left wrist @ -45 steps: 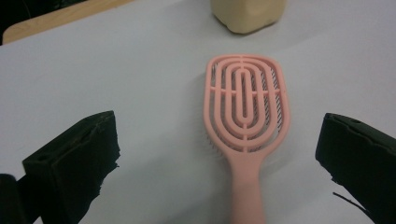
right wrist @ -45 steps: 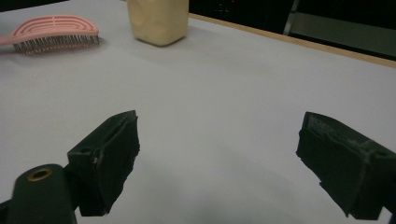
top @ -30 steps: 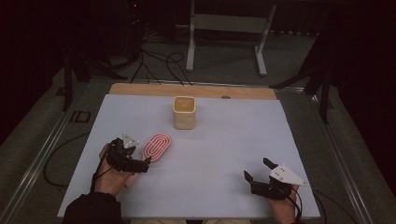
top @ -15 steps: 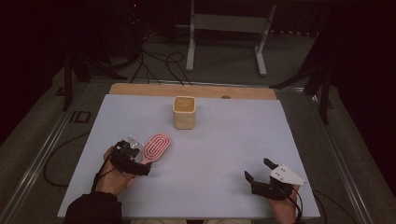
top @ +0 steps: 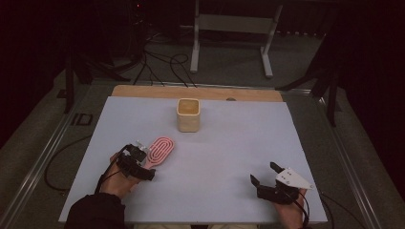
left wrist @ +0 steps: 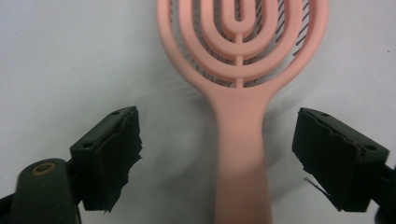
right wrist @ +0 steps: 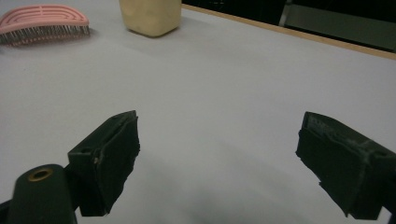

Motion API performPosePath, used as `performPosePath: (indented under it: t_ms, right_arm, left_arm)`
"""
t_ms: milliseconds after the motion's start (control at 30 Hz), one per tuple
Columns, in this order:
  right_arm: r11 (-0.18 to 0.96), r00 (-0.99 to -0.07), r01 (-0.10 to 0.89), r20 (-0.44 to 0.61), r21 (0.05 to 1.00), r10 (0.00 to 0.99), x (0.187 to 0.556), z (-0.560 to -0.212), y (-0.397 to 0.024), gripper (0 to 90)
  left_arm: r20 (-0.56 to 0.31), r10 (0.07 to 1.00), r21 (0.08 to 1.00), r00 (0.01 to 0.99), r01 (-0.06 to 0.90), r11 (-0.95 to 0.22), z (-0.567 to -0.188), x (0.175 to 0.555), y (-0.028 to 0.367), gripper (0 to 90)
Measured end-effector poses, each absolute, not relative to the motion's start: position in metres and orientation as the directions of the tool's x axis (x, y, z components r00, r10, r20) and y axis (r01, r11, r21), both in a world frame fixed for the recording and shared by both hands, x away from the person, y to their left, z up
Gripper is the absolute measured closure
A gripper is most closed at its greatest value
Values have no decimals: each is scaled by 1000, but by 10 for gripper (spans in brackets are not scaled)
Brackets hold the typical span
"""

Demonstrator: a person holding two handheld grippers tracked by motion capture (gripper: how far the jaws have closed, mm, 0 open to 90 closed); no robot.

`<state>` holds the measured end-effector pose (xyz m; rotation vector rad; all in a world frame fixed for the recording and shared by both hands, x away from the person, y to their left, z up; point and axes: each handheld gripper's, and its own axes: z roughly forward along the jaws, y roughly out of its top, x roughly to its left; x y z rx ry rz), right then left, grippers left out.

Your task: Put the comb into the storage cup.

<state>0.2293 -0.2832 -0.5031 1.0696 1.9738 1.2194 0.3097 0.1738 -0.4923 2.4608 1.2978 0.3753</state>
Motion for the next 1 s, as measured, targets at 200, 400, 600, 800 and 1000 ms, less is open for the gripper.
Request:
performPosePath:
  t_ms: [200,400,600,800,1000]
  right_arm:
    - [259,-510,331,-59,908,858,229,-503,-283,127]
    - [257,-508,334,-57,907,860,229,-503,-283,127]
    - [258,-509,334,-58,907,859,229,-503,-283,128]
    - [258,-508,333,-58,907,860,229,-503,-283,127]
    - [260,-509,334,-59,906,859,229,-503,-283,128]
  left_arm:
    - [79,816,375,573,741,-557,-491,312,170,335]
    - [99,805,351,585,737,-578,-492,316,169,443]
    - [76,804,347,589,741,-575,-492,318,168,575]
    - [88,809,340,581,746,-572,-491,320,169,629]
    - [34,816,340,576,762,-552,-492,321,171,671]
